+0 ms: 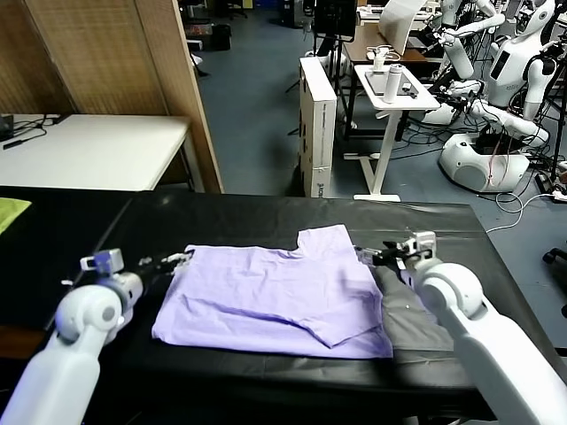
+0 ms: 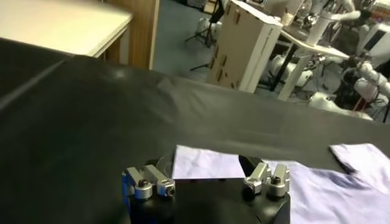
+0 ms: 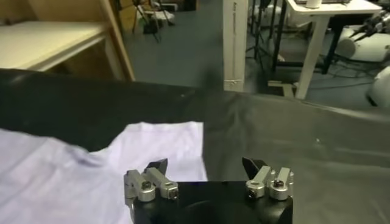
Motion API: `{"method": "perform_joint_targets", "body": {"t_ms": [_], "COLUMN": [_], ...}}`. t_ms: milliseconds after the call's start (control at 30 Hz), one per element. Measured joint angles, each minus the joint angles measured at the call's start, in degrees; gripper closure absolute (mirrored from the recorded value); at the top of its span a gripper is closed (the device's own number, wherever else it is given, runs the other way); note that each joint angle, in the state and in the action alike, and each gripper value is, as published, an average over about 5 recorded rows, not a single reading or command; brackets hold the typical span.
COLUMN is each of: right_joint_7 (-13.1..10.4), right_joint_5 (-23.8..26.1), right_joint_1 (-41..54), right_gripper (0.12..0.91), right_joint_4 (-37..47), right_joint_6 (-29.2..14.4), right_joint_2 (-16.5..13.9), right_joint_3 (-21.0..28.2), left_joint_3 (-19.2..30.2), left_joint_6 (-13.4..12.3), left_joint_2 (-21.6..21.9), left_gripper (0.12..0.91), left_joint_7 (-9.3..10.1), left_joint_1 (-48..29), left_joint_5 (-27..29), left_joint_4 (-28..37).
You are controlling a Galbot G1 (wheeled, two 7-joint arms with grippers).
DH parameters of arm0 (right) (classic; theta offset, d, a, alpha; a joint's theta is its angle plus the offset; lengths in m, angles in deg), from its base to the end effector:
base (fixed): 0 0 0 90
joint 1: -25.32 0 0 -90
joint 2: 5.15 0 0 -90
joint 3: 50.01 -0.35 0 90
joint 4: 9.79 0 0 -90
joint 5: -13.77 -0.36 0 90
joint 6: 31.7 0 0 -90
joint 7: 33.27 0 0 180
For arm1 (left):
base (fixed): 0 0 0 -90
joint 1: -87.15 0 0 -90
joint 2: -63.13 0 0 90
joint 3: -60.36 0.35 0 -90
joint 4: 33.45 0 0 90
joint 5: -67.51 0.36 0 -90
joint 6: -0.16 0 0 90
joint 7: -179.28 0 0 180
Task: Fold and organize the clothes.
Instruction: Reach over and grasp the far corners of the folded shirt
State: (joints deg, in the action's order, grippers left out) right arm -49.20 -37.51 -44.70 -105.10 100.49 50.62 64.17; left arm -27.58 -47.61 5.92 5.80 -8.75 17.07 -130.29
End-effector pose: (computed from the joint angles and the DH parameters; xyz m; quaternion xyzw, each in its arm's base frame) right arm 0.4250 -0.0567 -0.2120 0.1071 -0.9495 0.0039 0.2948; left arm 0.3826 0.1555 -0.2270 -0.0572 -0.9519 0.1032 0.2827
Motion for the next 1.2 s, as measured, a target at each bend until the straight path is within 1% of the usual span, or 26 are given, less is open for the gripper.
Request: {"method": "perform_joint_targets", "body": {"t_ms": [200,567,633,800,900,1067,1200], "right_joint_7": [0.3,0.84,0.99,1.26,1.27,1.25,1.15], "right_joint_5": [0.85,1.62,1.79,2.25,2.34,2.34,2.33], "right_joint_1": [2.81,4.51,4.35,4.03,3.97,3.52,2.69], "right_gripper": [0.118,0.124,0.138,0.238,0.271,0.285,0.286], "right_joint_4": [3.98,8.0,8.4,9.03,9.13,8.88,8.0], "right_joint_6": [0.0,0.0,0.0,0.0,0.0,-0.01,-0.02], "right_joint_2": [2.32,4.29,4.51,4.95,5.04,5.0,4.69], "right_joint_3": [1.77,3.58,3.69,3.83,3.88,3.81,3.4], "left_joint_3": [2.92,6.13,6.37,6.53,6.54,6.53,6.35], "left_joint_6": [-0.01,-0.04,-0.04,-0.04,-0.04,-0.04,-0.04], "left_joint_2": [0.11,-1.6,-1.93,-2.22,-2.29,-2.45,-2.47], "left_gripper": [0.123,0.123,0.123,0.123,0.123,0.124,0.164], "left_joint_7": [-0.64,-0.73,-0.75,-0.82,-0.84,-0.9,-0.9], "left_joint_1": [-4.96,-8.98,-9.16,-9.27,-9.24,-8.75,-8.04], "left_joint_5": [0.15,2.33,2.74,3.22,3.35,3.43,3.43], "left_joint_4": [5.51,10.21,10.78,11.81,12.12,11.99,11.3]}}
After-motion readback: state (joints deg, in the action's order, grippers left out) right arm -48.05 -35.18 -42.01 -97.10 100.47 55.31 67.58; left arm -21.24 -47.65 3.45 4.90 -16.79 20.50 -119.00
